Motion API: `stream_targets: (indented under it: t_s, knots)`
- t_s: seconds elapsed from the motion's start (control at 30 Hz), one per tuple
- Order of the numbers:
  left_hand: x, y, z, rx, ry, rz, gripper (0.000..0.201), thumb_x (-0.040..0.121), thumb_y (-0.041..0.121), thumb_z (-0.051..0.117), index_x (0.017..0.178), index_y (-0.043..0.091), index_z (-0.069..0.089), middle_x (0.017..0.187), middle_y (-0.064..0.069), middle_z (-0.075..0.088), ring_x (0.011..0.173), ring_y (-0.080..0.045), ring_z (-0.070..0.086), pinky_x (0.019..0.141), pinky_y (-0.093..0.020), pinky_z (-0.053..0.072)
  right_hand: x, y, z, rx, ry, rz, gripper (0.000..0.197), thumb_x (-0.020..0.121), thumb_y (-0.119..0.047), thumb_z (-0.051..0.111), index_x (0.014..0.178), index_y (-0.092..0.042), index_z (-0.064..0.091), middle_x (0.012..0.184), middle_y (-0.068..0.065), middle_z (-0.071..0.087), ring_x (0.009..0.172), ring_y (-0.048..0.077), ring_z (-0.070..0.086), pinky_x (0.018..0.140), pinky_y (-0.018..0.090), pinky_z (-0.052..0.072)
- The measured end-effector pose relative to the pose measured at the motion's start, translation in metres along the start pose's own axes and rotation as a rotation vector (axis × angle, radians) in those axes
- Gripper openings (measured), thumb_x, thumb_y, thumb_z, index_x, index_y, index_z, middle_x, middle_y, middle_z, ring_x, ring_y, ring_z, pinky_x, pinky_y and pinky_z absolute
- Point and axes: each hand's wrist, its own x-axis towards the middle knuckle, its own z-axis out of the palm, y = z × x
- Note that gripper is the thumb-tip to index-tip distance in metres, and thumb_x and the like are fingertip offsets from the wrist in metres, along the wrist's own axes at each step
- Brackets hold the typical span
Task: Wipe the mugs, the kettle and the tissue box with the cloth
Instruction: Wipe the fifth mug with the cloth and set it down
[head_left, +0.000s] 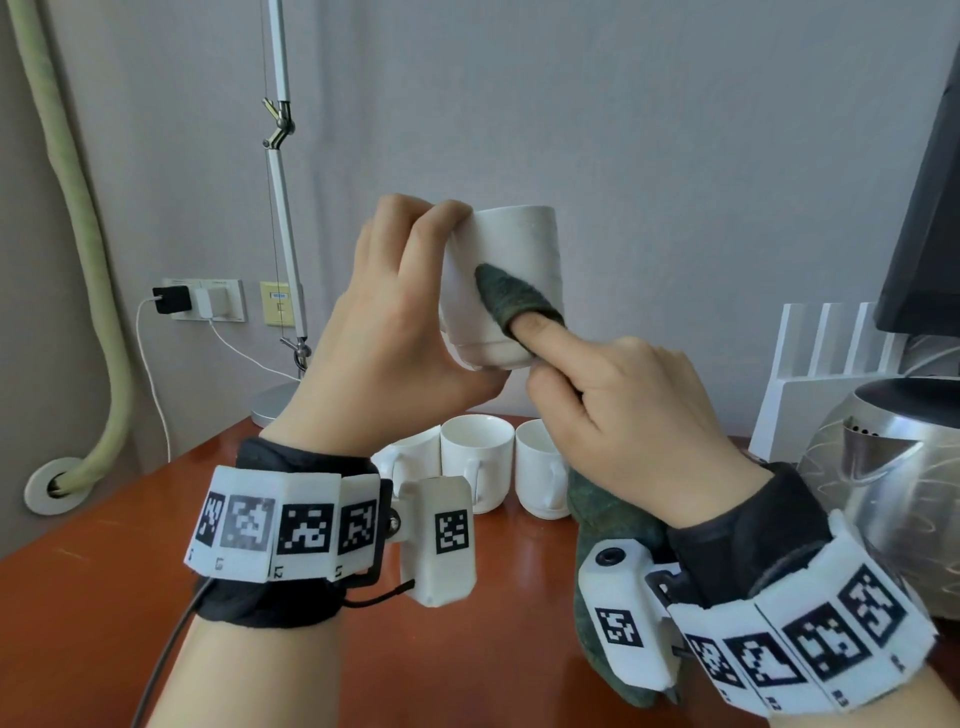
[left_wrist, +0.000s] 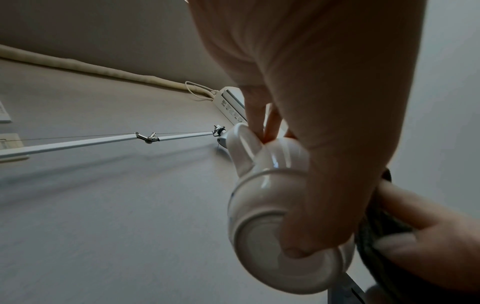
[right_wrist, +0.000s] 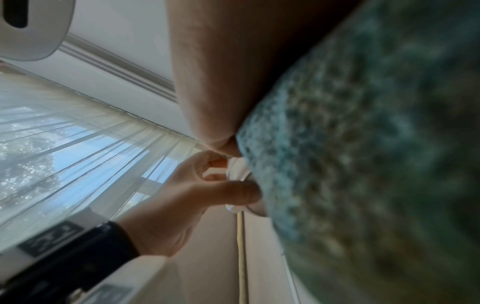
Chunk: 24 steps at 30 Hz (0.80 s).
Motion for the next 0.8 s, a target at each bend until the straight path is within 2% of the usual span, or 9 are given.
stream_targets:
  t_s: [0.1, 0.23, 0.3, 0.37, 0.47, 0.57, 0.63, 0.7, 0.8]
  knots:
    - [0.001, 0.004, 0.002, -0.014, -0.018, 0.021, 0.08, 0.067, 0.037, 0.072, 0.133, 0.002, 0.043, 0.117, -0.011, 0.044, 0.109, -0.03, 0.049, 0.075, -0.051, 0.053, 0.001, 0.002, -0.002, -0.023, 0.045, 0.023, 0.046, 0.084, -0.021, 0.036, 0.121, -0.022, 0.064, 0.049, -0.007, 0.022, 0.045, 0.021, 0.025, 0.045, 0.015, 0.018]
    - [0.0, 0.002, 0.002, -0.035, 0.015, 0.007, 0.085, 0.063, 0.03, 0.081, 0.133, 0.004, 0.041, 0.118, -0.012, 0.042, 0.11, -0.029, 0.047, 0.076, -0.051, 0.053, 0.003, 0.01, -0.007, 0.015, 0.091, 0.096, 0.048, 0.086, -0.022, 0.034, 0.125, -0.017, 0.061, 0.045, -0.012, 0.016, 0.043, 0.023, 0.026, 0.042, 0.024, 0.022]
    - [0.0, 0.002, 0.002, -0.026, 0.057, 0.005, 0.084, 0.063, 0.03, 0.082, 0.131, 0.005, 0.039, 0.116, -0.01, 0.04, 0.109, -0.03, 0.047, 0.075, -0.05, 0.053, 0.002, 0.01, -0.007, 0.075, 0.092, 0.073, 0.047, 0.085, -0.021, 0.035, 0.122, -0.018, 0.064, 0.045, -0.01, 0.016, 0.044, 0.02, 0.025, 0.044, 0.025, 0.023]
    - [0.001, 0.003, 0.003, -0.027, 0.089, -0.006, 0.084, 0.063, 0.029, 0.083, 0.13, 0.001, 0.041, 0.114, -0.005, 0.035, 0.109, -0.03, 0.047, 0.076, -0.048, 0.052, 0.0, 0.006, -0.004, 0.114, 0.078, 0.012, 0.046, 0.083, -0.02, 0.037, 0.117, -0.022, 0.068, 0.046, -0.005, 0.017, 0.046, 0.017, 0.024, 0.042, 0.024, 0.021]
    - [0.001, 0.006, 0.005, -0.035, 0.058, 0.001, 0.083, 0.065, 0.034, 0.078, 0.13, -0.001, 0.041, 0.114, -0.003, 0.034, 0.11, -0.029, 0.047, 0.078, -0.048, 0.052, -0.001, 0.003, -0.002, 0.123, 0.076, -0.039, 0.045, 0.082, -0.017, 0.039, 0.112, -0.021, 0.071, 0.049, -0.008, 0.021, 0.044, 0.013, 0.024, 0.042, 0.018, 0.017]
    - [0.001, 0.009, 0.007, -0.063, -0.004, 0.014, 0.083, 0.064, 0.031, 0.078, 0.132, -0.001, 0.042, 0.116, -0.004, 0.037, 0.11, -0.026, 0.046, 0.076, -0.048, 0.053, 0.001, 0.008, -0.006, 0.096, 0.116, 0.017, 0.046, 0.081, -0.019, 0.037, 0.113, -0.022, 0.07, 0.045, -0.006, 0.015, 0.05, 0.019, 0.026, 0.042, 0.021, 0.02]
    - [0.001, 0.011, 0.009, -0.075, -0.026, 0.025, 0.086, 0.063, 0.028, 0.081, 0.134, 0.0, 0.042, 0.117, -0.002, 0.036, 0.11, -0.024, 0.046, 0.076, -0.048, 0.052, 0.002, 0.012, -0.011, 0.109, 0.128, 0.06, 0.048, 0.082, -0.021, 0.034, 0.116, -0.022, 0.068, 0.043, -0.007, 0.017, 0.055, 0.02, 0.03, 0.042, 0.022, 0.023]
    - [0.001, 0.012, 0.009, -0.085, -0.038, 0.035, 0.087, 0.062, 0.028, 0.08, 0.134, 0.0, 0.041, 0.118, -0.002, 0.036, 0.11, -0.023, 0.045, 0.078, -0.046, 0.051, 0.002, 0.016, -0.013, 0.147, 0.137, 0.105, 0.05, 0.082, -0.023, 0.032, 0.119, -0.021, 0.066, 0.043, -0.008, 0.021, 0.055, 0.02, 0.033, 0.043, 0.021, 0.024]
    - [0.001, 0.011, 0.009, -0.092, -0.043, 0.028, 0.088, 0.06, 0.025, 0.083, 0.134, -0.003, 0.042, 0.117, -0.007, 0.038, 0.109, -0.023, 0.045, 0.077, -0.046, 0.05, 0.003, 0.017, -0.012, 0.23, 0.147, 0.151, 0.053, 0.082, -0.026, 0.031, 0.123, -0.019, 0.064, 0.043, -0.007, 0.024, 0.051, 0.02, 0.033, 0.042, 0.025, 0.023]
